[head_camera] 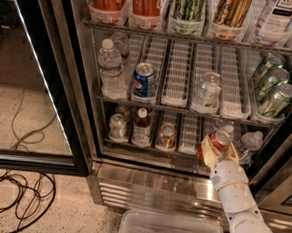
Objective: Pick coke can from bottom shelf of fridge
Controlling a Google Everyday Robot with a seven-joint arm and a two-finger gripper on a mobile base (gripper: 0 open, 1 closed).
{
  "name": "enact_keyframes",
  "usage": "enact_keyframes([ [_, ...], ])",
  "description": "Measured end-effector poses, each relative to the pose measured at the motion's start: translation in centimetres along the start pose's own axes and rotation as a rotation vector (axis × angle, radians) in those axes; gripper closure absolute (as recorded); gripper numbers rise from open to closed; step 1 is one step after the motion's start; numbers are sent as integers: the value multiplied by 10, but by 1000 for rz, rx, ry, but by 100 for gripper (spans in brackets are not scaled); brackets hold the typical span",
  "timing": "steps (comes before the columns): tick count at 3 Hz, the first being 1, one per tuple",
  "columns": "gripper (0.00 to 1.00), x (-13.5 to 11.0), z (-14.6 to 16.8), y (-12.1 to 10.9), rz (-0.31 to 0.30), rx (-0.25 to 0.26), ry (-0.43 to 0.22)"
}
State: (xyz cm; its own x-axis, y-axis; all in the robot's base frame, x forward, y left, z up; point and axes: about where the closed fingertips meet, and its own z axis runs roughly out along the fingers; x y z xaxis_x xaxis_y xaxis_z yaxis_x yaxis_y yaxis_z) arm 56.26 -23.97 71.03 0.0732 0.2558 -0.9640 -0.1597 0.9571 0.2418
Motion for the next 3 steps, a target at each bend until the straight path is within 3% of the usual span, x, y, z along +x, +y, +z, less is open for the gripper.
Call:
enact_keyframes([
  [1,100,-7,-15,1,51,-79,19],
  [3,100,-11,-36,34,157,-258,47],
])
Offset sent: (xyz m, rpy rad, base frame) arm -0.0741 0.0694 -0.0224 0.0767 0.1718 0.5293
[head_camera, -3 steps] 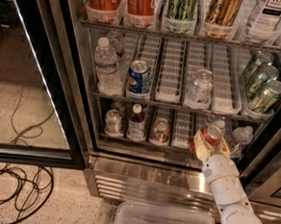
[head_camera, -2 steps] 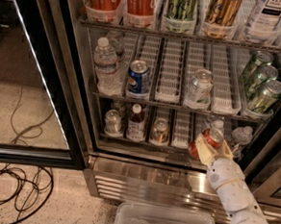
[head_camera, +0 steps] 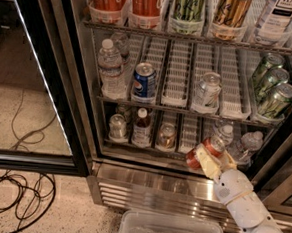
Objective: Pick coke can from bottom shelf of fridge
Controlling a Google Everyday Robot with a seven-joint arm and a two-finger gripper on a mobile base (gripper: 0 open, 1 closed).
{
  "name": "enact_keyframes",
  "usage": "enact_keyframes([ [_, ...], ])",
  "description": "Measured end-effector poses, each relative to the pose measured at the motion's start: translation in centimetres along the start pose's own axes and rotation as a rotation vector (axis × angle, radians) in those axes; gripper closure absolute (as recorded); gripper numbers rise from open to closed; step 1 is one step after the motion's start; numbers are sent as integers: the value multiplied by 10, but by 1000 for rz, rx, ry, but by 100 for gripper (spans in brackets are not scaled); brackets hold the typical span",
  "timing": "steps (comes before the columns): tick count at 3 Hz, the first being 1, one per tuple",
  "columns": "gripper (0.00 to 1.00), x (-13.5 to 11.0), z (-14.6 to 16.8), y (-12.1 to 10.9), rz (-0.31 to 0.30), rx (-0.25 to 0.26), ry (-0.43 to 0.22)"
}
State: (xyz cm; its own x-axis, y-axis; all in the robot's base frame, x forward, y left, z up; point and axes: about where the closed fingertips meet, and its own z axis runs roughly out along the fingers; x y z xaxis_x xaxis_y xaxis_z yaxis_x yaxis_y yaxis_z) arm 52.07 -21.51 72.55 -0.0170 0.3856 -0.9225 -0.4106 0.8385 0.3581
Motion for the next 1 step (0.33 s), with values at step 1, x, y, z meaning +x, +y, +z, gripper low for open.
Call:
enact_keyframes([
  [1,100,18,0,13,9,-49,62],
])
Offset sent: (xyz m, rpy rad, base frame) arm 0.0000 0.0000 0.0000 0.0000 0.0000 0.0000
